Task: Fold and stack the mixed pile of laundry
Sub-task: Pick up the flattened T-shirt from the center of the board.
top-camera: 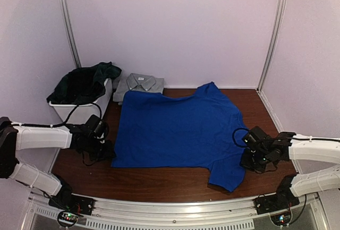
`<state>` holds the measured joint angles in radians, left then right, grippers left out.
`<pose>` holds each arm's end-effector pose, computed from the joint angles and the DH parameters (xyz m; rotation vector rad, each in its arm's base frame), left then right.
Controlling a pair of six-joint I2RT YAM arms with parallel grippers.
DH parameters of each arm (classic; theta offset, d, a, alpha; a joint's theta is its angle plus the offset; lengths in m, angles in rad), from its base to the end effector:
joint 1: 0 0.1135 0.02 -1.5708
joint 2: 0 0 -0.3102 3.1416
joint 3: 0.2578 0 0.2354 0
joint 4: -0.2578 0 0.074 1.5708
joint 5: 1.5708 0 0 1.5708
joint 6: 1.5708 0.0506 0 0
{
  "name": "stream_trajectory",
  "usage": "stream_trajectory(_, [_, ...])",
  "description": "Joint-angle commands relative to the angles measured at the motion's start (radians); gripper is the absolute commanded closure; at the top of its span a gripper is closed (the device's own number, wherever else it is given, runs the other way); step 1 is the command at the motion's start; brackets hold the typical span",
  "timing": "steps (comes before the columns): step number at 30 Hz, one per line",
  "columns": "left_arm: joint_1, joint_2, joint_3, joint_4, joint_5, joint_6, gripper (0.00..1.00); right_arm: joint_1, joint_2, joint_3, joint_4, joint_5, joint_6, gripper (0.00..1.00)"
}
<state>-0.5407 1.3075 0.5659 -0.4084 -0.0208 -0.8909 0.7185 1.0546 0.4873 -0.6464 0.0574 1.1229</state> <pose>0.1708 -0.1013 0.1898 -0.4916 2.7436 -0.3688 0.1033 0.0864 0.1949 0.5885 2.7970 0.3609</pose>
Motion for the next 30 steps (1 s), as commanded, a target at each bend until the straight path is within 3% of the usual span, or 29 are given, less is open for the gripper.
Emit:
stream_trajectory(1, [-0.007,-0.046,-0.034,0.040,0.068,-0.013,0.63,0.002,-0.031,0.003,-0.025,0.035,0.003,1.00])
stream_trajectory(6, [-0.017,-0.135,-0.074,0.009,0.089,-0.008,0.64,0.003,-0.044,0.000,-0.026,0.026,0.001,1.00])
stream_trajectory(21, [-0.095,-0.058,-0.102,0.049,0.111,-0.065,0.68,0.003,-0.121,0.000,-0.069,0.038,0.005,1.00])
stream_trajectory(23, [-0.096,-0.050,-0.107,0.062,0.121,-0.070,0.72,0.002,-0.130,0.005,-0.073,0.040,0.002,1.00])
stream_trajectory(26, [-0.095,-0.082,-0.105,0.062,0.132,-0.086,0.87,0.002,-0.148,0.006,-0.081,0.035,0.004,1.00])
stream_trajectory(30, [-0.095,-0.147,-0.096,-0.018,0.123,-0.099,1.00,0.004,-0.188,0.011,-0.119,0.025,0.023,1.00])
